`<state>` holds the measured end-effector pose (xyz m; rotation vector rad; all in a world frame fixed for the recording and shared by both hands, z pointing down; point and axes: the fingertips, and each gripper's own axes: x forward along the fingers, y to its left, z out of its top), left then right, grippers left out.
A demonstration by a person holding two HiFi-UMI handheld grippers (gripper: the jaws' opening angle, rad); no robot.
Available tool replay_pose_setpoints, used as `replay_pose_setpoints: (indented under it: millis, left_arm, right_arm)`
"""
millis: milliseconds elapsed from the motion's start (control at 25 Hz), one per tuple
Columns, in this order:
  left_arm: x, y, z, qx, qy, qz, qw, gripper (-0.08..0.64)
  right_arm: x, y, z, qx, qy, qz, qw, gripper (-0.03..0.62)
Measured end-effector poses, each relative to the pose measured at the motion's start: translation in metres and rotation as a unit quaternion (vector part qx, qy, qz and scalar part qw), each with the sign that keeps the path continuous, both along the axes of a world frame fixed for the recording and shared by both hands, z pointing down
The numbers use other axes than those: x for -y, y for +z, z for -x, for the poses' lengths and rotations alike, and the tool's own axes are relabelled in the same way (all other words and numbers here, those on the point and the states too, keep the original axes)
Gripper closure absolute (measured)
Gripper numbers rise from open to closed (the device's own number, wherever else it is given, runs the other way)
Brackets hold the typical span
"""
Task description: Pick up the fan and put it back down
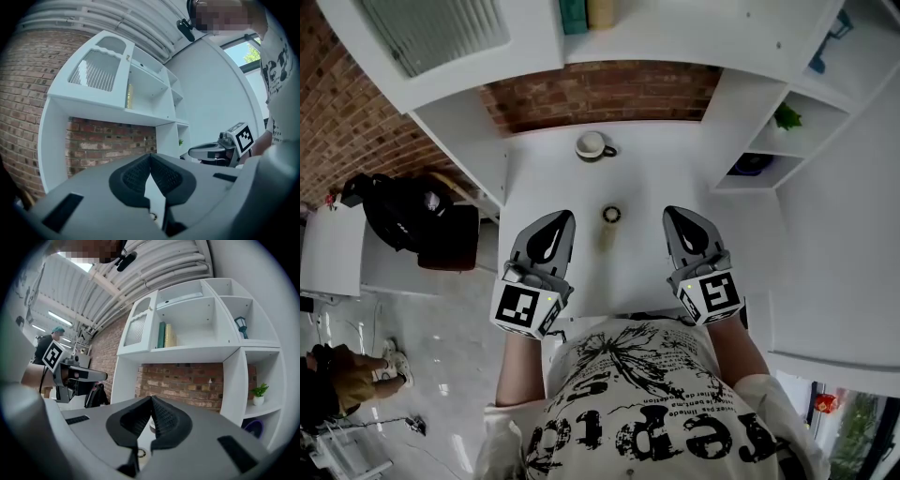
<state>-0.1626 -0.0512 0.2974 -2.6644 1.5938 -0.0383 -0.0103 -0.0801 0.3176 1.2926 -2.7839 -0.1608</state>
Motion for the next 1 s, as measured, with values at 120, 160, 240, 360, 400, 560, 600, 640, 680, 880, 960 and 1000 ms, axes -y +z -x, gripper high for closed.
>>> replay_pose_setpoints:
  millis: [120, 160, 240, 360, 400, 560, 600, 640, 680, 880, 960, 1000]
  left_arm:
    - [0.002, 0.0, -0.002, 0.004, 0.002, 0.001, 1.0, 0.546]
    - [0.002, 0.0, -0.003, 0.004, 0.002, 0.001, 1.0, 0.546]
    - [0.002, -0.001, -0.003, 0.006, 0.002, 0.002, 1.0, 0.546]
    - [0.003, 0.001, -0.004, 0.01, 0.002, 0.005, 0.9999, 0.546]
    - [0.003, 0.001, -0.003, 0.01, 0.0, 0.006, 0.9999, 0.546]
    - [0.004, 0.0, 0.0, 0.009, -0.009, 0.009, 0.9999, 0.546]
    - [0.005, 0.0, 0.0, 0.012, -0.01, 0.009, 0.9998, 0.546]
    - [0.005, -0.001, 0.0, 0.015, -0.01, 0.01, 0.9998, 0.546]
    - [0.006, -0.001, 0.0, 0.018, -0.01, 0.011, 0.9997, 0.546]
    - [0.011, 0.001, 0.001, 0.021, -0.014, 0.021, 0.9995, 0.546]
    - [0.013, 0.004, 0.001, 0.02, -0.016, 0.026, 0.9993, 0.546]
    - [0.014, 0.004, 0.0, 0.019, -0.016, 0.027, 0.9993, 0.546]
  right_arm:
    - [0.002, -0.002, 0.0, 0.002, 0.0, 0.002, 1.0, 0.578]
    - [0.003, -0.002, 0.0, 0.001, -0.001, 0.001, 1.0, 0.578]
    - [0.003, -0.002, 0.002, 0.001, -0.001, 0.001, 1.0, 0.58]
    - [0.004, -0.002, 0.004, -0.002, -0.006, 0.0, 1.0, 0.58]
    - [0.003, -0.002, 0.005, -0.003, -0.007, -0.001, 1.0, 0.58]
    - [0.005, 0.0, 0.008, -0.013, -0.014, -0.004, 1.0, 0.58]
    - [0.007, 0.001, 0.008, -0.014, -0.014, -0.004, 1.0, 0.58]
    - [0.008, 0.001, 0.007, -0.013, -0.012, -0.004, 1.0, 0.58]
    - [0.009, 0.001, 0.006, -0.012, -0.009, -0.005, 1.0, 0.58]
    - [0.012, 0.0, 0.008, -0.014, -0.007, -0.012, 1.0, 0.58]
    - [0.014, 0.0, 0.009, -0.014, -0.007, -0.011, 1.0, 0.58]
    - [0.014, 0.001, 0.009, -0.014, -0.007, -0.01, 1.0, 0.58]
